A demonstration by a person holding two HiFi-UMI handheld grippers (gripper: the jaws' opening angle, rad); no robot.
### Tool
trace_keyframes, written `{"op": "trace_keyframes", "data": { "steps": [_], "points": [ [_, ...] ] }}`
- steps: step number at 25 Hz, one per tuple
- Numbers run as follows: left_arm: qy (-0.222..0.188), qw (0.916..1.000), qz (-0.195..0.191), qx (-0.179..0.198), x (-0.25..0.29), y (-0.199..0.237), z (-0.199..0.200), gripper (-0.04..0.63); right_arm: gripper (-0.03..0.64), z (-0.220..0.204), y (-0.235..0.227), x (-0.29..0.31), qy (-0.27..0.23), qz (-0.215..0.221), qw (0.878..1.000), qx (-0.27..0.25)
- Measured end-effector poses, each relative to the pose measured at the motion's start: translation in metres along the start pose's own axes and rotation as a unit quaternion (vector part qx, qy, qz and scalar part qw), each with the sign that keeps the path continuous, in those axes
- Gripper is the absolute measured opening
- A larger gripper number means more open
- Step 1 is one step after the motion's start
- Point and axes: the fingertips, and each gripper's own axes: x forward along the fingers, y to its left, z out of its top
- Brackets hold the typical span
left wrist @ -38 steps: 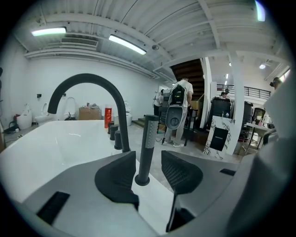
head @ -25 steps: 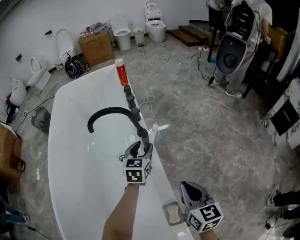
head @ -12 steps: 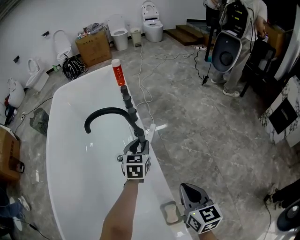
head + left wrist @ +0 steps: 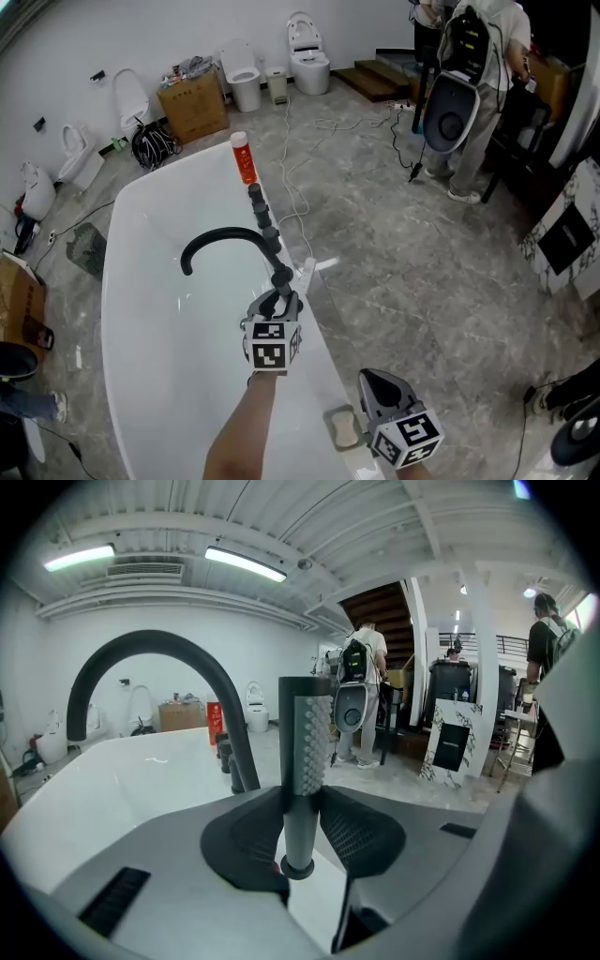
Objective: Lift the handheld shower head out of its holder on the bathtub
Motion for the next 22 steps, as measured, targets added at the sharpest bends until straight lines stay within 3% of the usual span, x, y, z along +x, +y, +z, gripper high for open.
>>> {"op": "trace_keyframes", "data": {
  "steps": [22],
  "points": [
    [-0.062,0.996,-0.026,0.06,-0.135,-0.039,0.122,0.138,0.006,0.102,0.077,-0.083,-0.064,0.005,0.997,-0.031]
  ]
}}
